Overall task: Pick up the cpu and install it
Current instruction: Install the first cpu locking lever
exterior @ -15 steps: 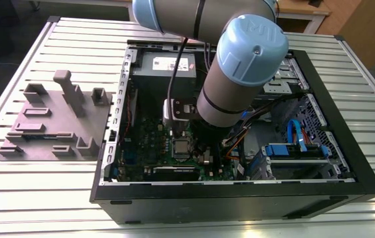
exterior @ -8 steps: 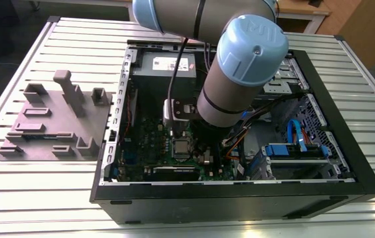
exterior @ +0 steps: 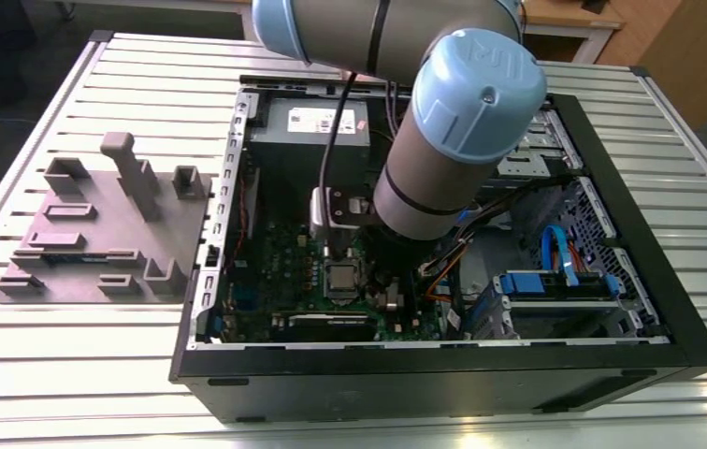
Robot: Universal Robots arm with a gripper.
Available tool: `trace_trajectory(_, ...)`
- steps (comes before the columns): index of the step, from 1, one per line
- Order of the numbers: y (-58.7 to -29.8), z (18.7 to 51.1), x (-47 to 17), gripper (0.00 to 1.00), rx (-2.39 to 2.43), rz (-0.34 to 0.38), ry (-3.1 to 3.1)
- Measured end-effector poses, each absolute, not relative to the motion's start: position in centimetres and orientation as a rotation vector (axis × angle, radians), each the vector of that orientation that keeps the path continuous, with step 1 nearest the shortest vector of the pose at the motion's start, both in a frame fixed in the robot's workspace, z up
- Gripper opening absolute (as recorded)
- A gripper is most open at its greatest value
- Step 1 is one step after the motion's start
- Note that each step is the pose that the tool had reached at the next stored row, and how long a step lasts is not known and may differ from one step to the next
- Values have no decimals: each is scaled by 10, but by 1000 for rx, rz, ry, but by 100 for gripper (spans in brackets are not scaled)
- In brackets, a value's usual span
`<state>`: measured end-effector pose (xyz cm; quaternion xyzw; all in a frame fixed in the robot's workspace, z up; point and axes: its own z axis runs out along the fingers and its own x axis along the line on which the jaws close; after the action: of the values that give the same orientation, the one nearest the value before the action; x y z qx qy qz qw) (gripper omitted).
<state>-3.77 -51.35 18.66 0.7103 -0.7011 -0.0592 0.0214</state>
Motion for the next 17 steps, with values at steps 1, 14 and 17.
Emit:
trace_trajectory(1,-513,186,-37,10,2202,-183,-2173)
trace_trajectory(14,-513,188,-36,10,2207,-184,-2168)
trace_trajectory(17,-513,194,-36,10,2207,-183,-2168)
